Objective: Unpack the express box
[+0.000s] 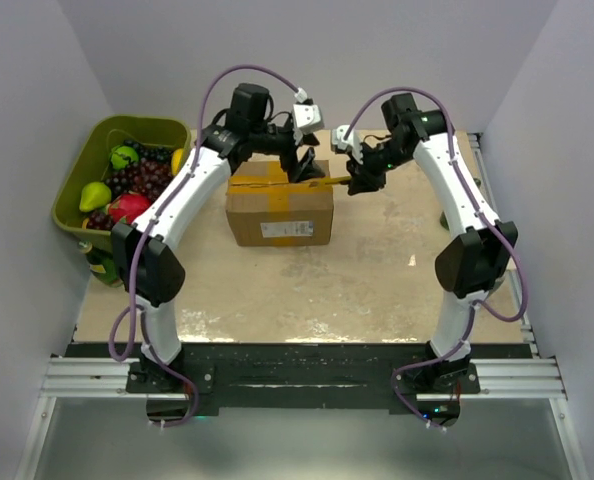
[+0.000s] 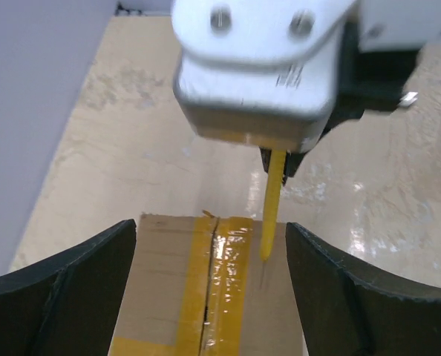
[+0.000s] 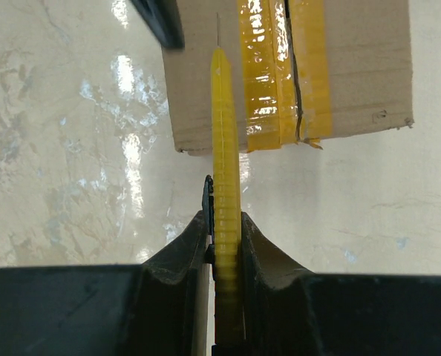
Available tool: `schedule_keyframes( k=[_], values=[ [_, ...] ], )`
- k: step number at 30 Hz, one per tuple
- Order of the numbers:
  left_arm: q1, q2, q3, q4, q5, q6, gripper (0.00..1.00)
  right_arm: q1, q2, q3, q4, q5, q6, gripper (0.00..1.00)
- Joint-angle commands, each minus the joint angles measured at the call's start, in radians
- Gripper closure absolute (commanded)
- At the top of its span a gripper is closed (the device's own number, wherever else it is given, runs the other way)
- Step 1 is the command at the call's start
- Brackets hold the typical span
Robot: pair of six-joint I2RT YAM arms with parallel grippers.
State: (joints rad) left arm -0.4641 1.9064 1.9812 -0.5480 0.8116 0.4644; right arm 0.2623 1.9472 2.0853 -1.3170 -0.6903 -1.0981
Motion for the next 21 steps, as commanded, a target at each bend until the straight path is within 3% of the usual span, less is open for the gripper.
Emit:
schedule_keyframes(
  k=[1,7,14,21],
  values=[
    [-0.004,0.036,0.047,-0.093,0.106,-0.006,0.15,-0.001,-0.056,0.019,0.015,0.012,0.012,1.00],
    [-0.004,0.068,0.048,-0.075,0.147,-0.039,0.22,0.017,-0.062,0.038,0.019,0.014,0.046,1.00],
    [-0.004,0.114,0.056,0.002,0.204,-0.131,0.48,0.049,-0.057,0.050,0.042,0.046,0.070,1.00],
    [-0.002,0.126,0.027,-0.010,0.227,-0.101,0.59,0.051,-0.031,0.107,0.055,0.037,0.170,1.00]
  ],
)
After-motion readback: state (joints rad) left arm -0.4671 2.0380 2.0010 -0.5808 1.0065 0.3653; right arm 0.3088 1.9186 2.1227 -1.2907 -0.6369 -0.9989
